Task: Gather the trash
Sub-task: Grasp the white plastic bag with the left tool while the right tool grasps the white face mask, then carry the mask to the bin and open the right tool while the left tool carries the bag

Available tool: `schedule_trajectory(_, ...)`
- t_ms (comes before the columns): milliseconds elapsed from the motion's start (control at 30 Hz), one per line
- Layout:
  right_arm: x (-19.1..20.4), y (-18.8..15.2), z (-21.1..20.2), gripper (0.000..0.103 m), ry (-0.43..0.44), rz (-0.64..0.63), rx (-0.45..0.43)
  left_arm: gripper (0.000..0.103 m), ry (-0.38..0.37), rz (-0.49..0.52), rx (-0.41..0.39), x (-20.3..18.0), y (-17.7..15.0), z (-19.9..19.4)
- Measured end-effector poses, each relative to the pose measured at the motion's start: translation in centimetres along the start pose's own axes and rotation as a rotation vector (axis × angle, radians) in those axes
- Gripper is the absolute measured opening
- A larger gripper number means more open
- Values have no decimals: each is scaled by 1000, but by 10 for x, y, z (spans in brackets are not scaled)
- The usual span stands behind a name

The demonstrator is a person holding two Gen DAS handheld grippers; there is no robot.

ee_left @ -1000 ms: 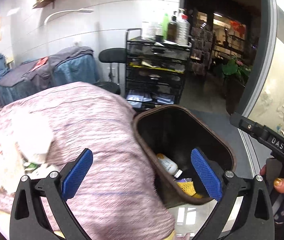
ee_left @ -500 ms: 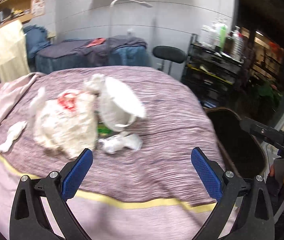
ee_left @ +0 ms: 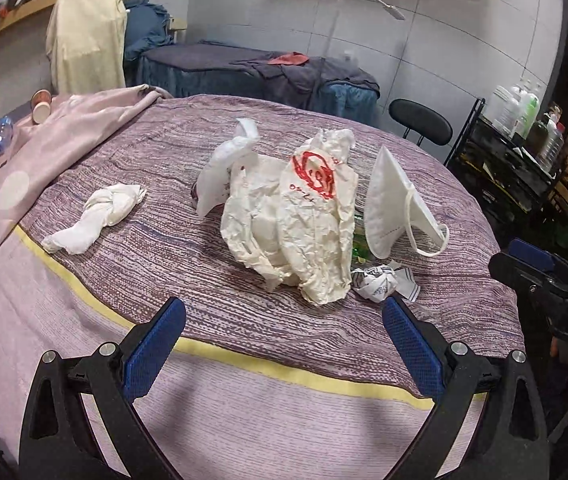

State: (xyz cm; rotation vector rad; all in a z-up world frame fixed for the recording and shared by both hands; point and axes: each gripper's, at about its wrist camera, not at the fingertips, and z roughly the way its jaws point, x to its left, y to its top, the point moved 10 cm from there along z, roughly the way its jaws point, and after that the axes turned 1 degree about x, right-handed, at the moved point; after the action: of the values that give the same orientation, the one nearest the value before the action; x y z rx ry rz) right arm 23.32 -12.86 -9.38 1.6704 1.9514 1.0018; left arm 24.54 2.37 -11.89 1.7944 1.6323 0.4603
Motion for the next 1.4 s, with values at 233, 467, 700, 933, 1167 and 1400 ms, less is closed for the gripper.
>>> schedule_trajectory(233, 7, 15, 49, 81, -106, -118, 77, 96, -39, -63, 57, 12, 7, 28)
schedule_trajectory(467, -12, 24, 86, 50, -142, -116, 136, 81, -99, -111, 123, 5, 12, 56)
schedule_trajectory(700, -23, 26, 77, 10, -96, -35, 92, 34, -110, -95, 120, -2, 9, 53)
schedule_trajectory(933, -22, 18, 48, 6, -47, 34, 36, 20, -111, -49, 30, -11, 10, 16)
schedule_trajectory(1167, -30, 12, 10, 6, -31, 93, -34, 17, -139, -42, -24, -19, 6, -16)
schedule_trajectory(1400, -41, 6, -28, 5, -25, 136, -93, 16, -168, -32, -65, -34, 5, -41)
